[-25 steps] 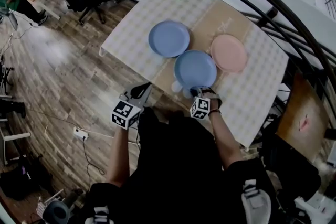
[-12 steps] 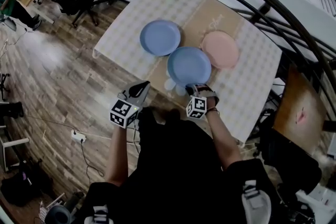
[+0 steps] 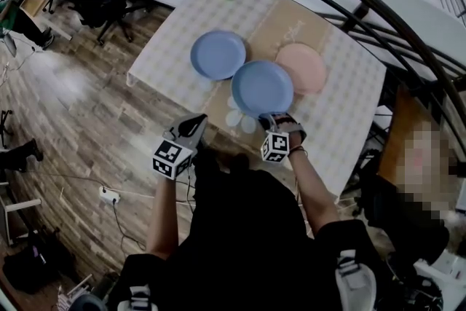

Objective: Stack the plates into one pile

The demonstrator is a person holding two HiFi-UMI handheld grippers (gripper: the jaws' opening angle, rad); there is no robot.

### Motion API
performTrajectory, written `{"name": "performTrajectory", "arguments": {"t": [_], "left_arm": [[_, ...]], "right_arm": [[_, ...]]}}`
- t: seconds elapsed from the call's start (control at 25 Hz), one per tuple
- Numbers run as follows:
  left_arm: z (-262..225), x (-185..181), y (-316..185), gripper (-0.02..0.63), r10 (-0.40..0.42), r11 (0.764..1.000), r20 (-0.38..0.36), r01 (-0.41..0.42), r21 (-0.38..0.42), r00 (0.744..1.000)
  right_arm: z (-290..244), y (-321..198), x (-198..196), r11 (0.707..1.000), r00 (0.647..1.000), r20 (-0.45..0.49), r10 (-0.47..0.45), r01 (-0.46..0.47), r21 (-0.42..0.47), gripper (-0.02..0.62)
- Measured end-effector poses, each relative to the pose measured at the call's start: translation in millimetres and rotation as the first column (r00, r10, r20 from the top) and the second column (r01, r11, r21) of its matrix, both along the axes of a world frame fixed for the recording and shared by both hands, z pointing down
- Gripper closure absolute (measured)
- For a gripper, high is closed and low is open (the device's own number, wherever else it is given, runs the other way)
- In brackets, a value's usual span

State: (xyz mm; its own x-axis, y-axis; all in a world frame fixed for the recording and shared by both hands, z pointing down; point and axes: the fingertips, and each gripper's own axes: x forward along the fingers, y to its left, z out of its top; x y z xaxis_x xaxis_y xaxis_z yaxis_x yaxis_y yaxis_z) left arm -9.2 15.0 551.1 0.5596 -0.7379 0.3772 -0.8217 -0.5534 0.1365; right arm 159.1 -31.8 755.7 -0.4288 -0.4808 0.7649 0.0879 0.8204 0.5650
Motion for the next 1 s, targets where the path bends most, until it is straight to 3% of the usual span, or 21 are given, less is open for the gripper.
{"name": "performTrajectory", "arguments": {"t": [0.36,1.0], "left_arm": [[0.7,-24.7,-7.9,0.606,-0.018,1.000,-0.006,0.018,-0.009,1.000],[-11.0,-94.7,-52.7,0.606,0.003,1.000,0.009,-0.003,-0.005,1.000]], "right_arm": [[-5.4,-21.3,-21.9,1.000,1.000,0.001,-0.002,0.002,0.013,0.577],[-7.6,-69.4,-100.2,1.000,1.000,0.001,0.009,-0.009,0.019,0.577]]}}
